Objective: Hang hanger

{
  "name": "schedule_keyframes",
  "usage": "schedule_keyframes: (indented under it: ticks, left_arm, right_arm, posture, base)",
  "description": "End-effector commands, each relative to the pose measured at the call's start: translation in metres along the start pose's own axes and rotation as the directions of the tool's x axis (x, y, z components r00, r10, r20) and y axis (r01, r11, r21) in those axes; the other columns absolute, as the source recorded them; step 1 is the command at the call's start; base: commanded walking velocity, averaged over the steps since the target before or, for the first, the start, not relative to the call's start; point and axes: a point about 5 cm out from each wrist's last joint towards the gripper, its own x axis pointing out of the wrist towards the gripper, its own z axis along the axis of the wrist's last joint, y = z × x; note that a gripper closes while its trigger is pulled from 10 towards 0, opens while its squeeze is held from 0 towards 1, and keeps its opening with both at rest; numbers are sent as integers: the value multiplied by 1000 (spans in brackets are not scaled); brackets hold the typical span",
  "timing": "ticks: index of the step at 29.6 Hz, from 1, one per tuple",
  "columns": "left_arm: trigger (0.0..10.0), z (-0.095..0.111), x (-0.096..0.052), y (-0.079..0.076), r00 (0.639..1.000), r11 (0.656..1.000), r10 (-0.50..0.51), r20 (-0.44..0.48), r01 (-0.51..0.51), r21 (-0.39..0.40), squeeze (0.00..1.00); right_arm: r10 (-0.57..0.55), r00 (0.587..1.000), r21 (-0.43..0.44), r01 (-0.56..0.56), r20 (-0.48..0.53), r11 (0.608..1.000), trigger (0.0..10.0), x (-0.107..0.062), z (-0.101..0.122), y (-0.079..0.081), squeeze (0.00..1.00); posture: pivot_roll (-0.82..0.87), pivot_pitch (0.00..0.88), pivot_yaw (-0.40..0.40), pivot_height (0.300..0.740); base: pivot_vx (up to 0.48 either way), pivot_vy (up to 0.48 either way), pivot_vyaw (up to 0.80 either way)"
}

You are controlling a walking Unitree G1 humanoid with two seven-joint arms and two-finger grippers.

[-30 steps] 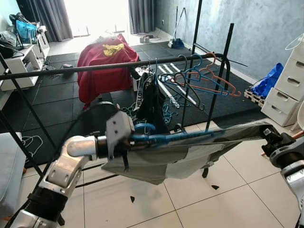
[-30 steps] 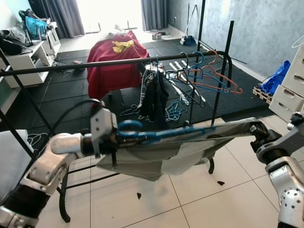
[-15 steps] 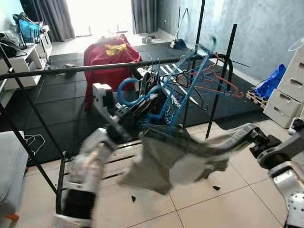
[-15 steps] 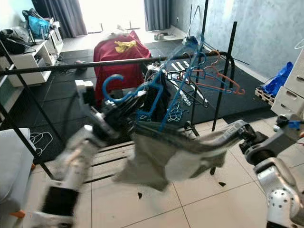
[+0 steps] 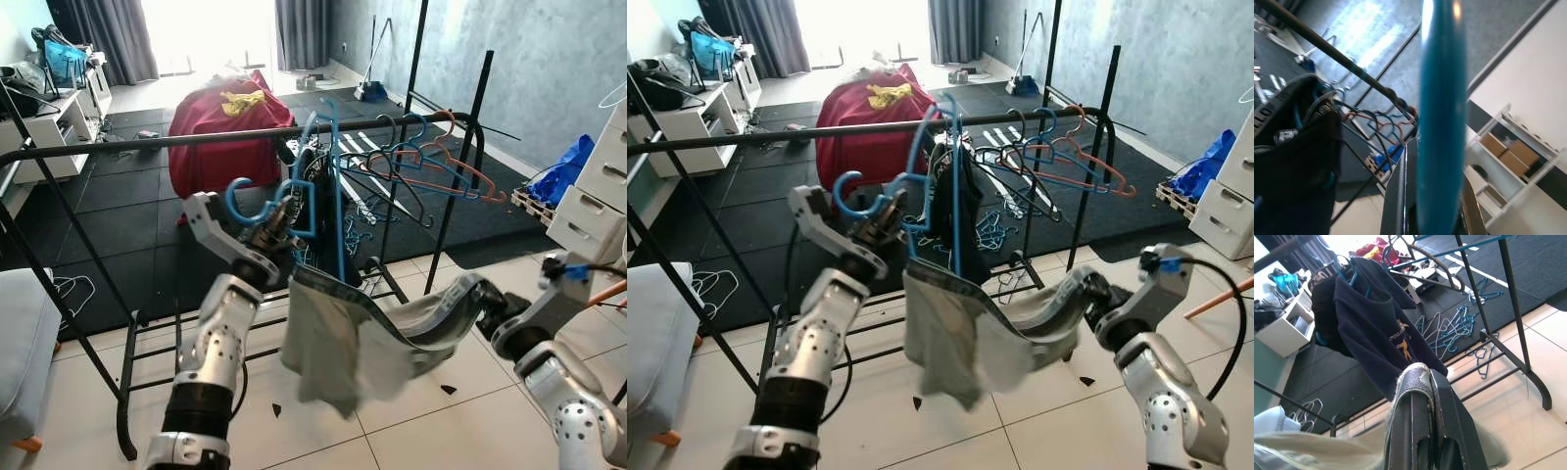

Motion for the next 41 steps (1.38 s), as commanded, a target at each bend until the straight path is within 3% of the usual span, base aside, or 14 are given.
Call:
schedule_keyframes:
  ticks: [1, 7, 9, 13, 19, 20, 27, 31, 33, 34, 35, 36, 39, 41]
  left_arm:
    - [10000, 10, 3, 8, 996, 997, 71, 48, -69, -42, 0]
    - [10000, 7, 6, 0, 991, 980, 113, 72, -100, -172, 0]
    - [10000, -9, 11, -27, 994, 921, 89, 69, -56, -384, 0]
    - [10000, -23, 22, -60, 996, 816, 23, 89, 33, -577, 0]
    - [10000, -21, 32, -71, 994, 797, -23, 109, 84, -598, 0]
    - [10000, -18, 37, -73, 993, 797, -39, 114, 100, -595, 0]
    - [10000, -12, 41, -77, 990, 801, -52, 131, 120, -587, 0]
    - [10000, -5, 41, -80, 984, 839, -94, 151, 160, -519, 0]
    - [10000, 2, 36, -72, 975, 934, -180, 133, 212, -288, 0]
    - [10000, 2, 36, -72, 975, 934, -180, 133, 212, -288, 0]
    - [10000, 3, 30, -66, 970, 966, -228, 90, 237, -108, 0]
    - [10000, 3, 30, -66, 970, 966, -228, 90, 237, -108, 0]
    - [10000, -6, 12, -42, 959, 918, -270, -90, 285, 275, 0]
    - [10000, -6, 12, -42, 959, 918, -270, -90, 285, 275, 0]
  right_arm:
    - [30, 1000, 29, -30, -6, 999, 0, 2, -7, 7, 0]
    - [114, 993, 93, -115, 14, 989, 0, 9, -10, 28, 0]
    - [221, 975, 158, -223, 33, 962, 0, 15, -12, 53, 0]
    - [349, 936, 206, -334, -43, 920, 0, 25, -35, 92, 0]
    - [454, 872, 225, -412, -182, 883, 0, 27, -69, 124, 0]
    - [535, 807, 242, -483, -250, 841, 0, 23, -87, 145, 0]
    - [622, 709, 243, -573, -333, 783, 0, 13, -103, 162, 0]
    - [567, 738, 179, -542, -367, 821, 0, 16, -105, 149, 0]
    - [410, 838, 42, -424, -359, 905, 0, 23, -93, 112, 0]
    - [410, 838, 42, -424, -359, 905, 0, 23, -93, 112, 0]
    - [323, 883, -38, -356, -341, 934, 10000, 24, -85, 92, 0]
    - [323, 883, -38, -356, -341, 934, 10000, 24, -85, 92, 0]
    - [173, 954, -170, -218, -244, 961, 10000, 22, -64, 57, 0]
    - [173, 954, -170, -218, -244, 961, 10000, 22, -64, 57, 0]
  posture:
    - [-88, 0, 0, 740]
    - [-87, 0, -4, 740]
    - [-92, 0, -7, 740]
    - [-104, 0, -4, 740]
    - [-97, 0, -1, 740]
    - [-94, 0, -3, 740]
    - [-88, 0, -8, 740]
    - [-84, 0, -8, 740]
    - [-91, 0, -3, 740]
    - [-91, 0, -3, 740]
    - [-94, 0, -1, 740]
    - [-94, 0, -1, 740]
    - [-95, 0, 5, 740]
    - [-95, 0, 5, 740]
  base:
    - [0, 0, 0]
    - [0, 0, 0]
    - [0, 0, 0]
    - [0, 0, 0]
    - [0, 0, 0]
    - [0, 0, 0]
    - [0, 0, 0]
    - [0, 0, 0]
    - [0, 0, 0]
    - [0, 0, 0]
    - [0, 0, 0]
    - [0, 0, 0]
    - [0, 0, 0]
    - [0, 0, 0]
